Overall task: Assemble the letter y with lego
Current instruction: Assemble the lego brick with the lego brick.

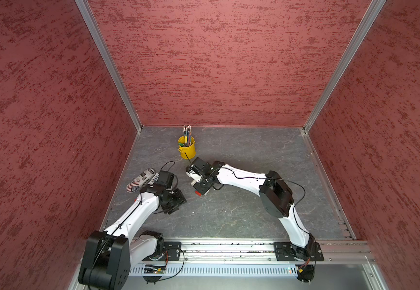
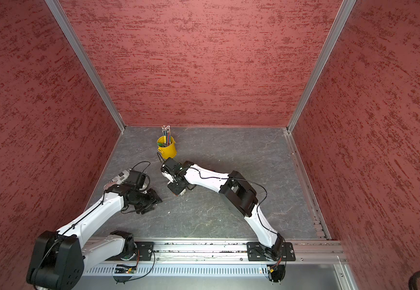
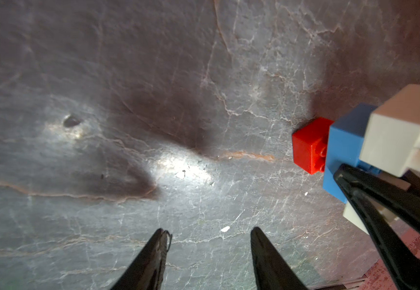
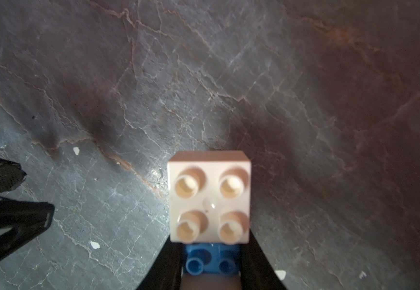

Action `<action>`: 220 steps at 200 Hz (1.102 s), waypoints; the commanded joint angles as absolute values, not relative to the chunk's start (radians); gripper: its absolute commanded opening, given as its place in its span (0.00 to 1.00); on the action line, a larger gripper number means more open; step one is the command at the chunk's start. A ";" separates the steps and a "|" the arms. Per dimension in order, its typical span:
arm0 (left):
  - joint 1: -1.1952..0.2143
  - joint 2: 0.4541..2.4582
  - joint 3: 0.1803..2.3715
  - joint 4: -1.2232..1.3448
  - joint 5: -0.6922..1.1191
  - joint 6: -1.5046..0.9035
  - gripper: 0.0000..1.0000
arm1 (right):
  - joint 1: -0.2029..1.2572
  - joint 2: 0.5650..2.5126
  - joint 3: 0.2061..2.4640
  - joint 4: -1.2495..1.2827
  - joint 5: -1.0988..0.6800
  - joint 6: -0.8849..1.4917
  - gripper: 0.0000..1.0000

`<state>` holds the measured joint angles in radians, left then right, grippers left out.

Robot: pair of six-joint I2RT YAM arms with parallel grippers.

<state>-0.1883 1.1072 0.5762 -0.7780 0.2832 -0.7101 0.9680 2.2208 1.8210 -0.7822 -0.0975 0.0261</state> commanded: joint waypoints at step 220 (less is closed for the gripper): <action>-0.178 1.107 0.566 -0.772 0.273 -0.715 0.55 | 1.036 2.381 1.893 -0.933 0.019 -0.009 0.28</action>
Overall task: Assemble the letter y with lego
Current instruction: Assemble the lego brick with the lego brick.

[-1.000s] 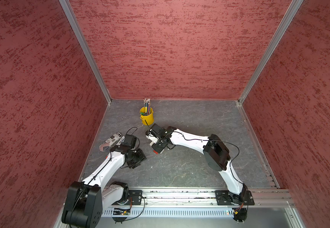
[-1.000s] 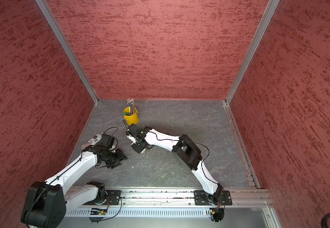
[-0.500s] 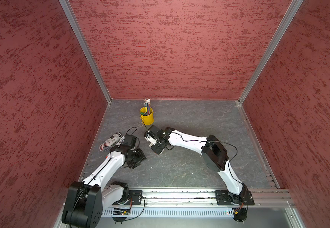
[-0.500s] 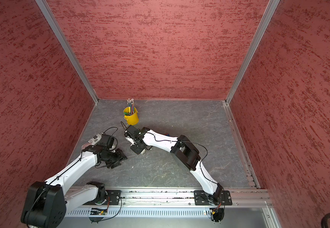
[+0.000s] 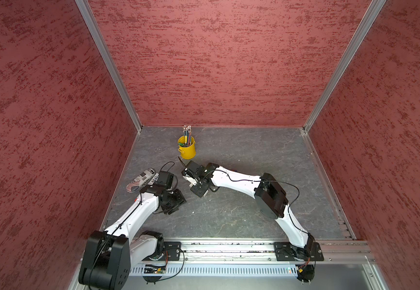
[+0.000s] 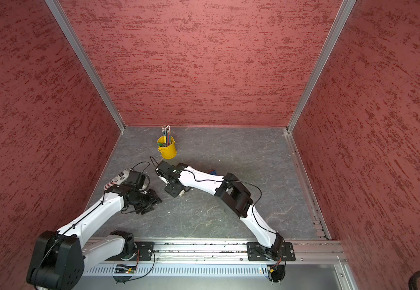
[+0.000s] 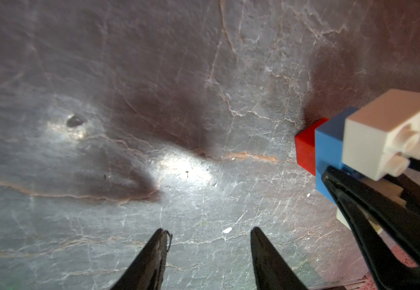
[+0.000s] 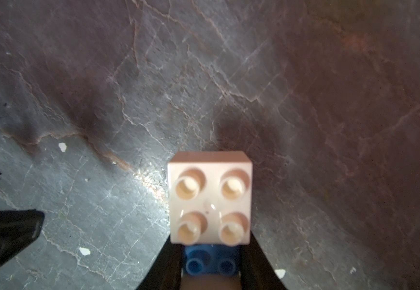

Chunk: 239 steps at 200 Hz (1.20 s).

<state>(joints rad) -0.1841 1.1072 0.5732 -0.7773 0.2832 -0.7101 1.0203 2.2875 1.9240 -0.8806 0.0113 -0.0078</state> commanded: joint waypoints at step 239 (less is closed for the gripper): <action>-0.405 1.522 0.909 -0.683 0.254 -0.659 0.55 | 0.870 1.696 1.256 -0.711 0.159 0.358 0.31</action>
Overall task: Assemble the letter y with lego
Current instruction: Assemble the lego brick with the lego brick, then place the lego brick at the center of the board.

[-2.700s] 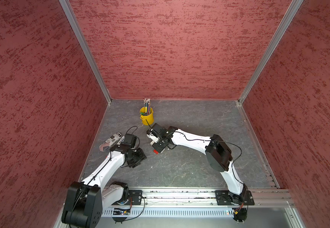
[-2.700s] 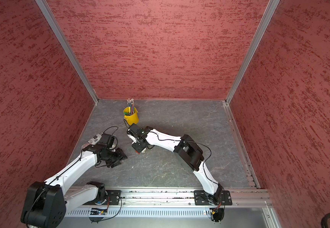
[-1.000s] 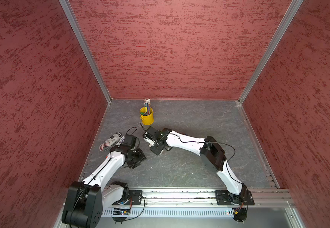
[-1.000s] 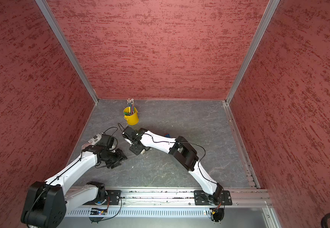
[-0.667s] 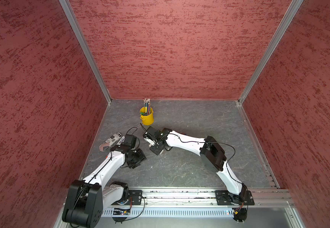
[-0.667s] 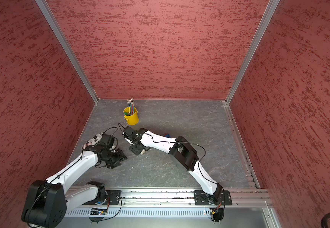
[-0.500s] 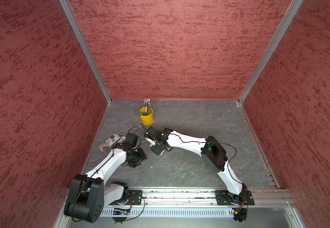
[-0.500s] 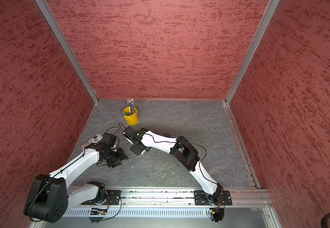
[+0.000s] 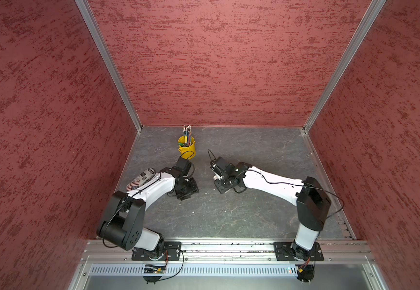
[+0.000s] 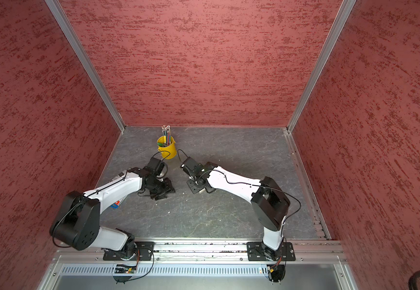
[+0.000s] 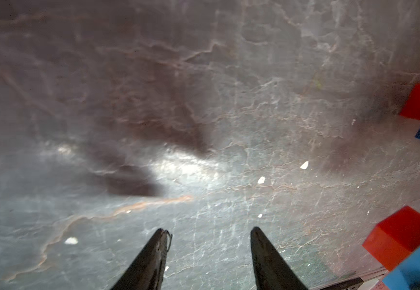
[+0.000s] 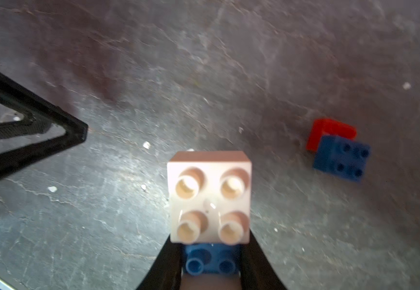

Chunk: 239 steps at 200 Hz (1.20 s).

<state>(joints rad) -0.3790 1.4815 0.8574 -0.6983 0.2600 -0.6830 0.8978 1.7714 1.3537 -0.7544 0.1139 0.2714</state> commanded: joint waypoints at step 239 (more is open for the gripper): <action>-0.445 1.590 0.962 -0.690 0.221 -0.650 0.55 | 0.717 1.605 0.966 -0.595 0.171 0.455 0.52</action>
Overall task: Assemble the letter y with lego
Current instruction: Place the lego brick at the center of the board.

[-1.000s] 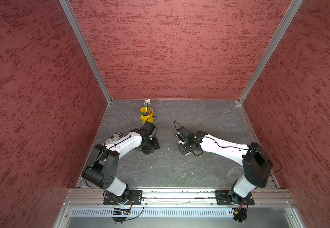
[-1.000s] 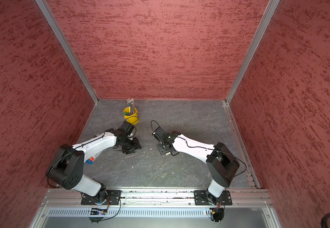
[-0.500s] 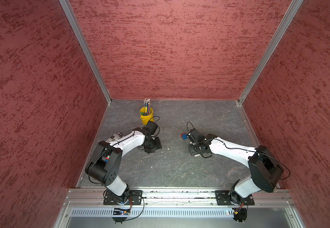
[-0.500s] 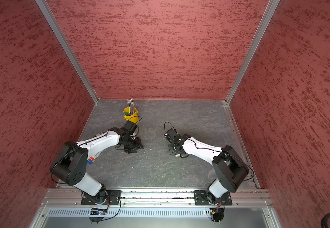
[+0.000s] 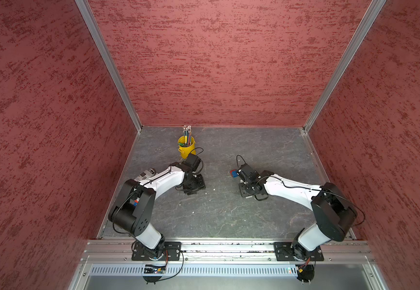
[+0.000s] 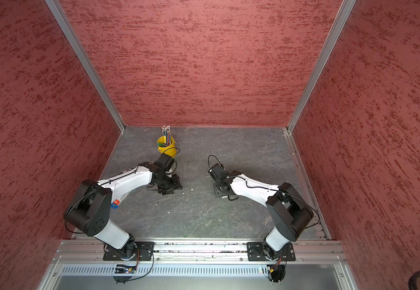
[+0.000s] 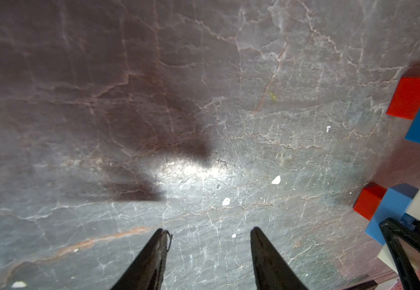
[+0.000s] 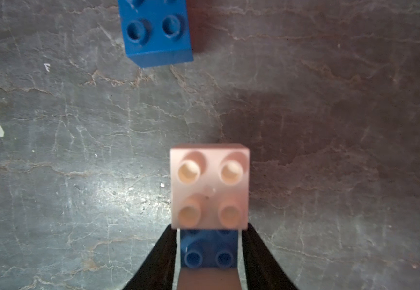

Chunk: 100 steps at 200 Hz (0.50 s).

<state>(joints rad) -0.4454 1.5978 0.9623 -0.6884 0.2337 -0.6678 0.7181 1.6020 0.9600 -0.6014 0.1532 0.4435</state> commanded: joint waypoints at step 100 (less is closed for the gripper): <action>-0.441 1.470 0.919 -0.623 0.292 -0.606 0.58 | 0.716 1.581 1.169 -0.725 0.237 0.422 0.63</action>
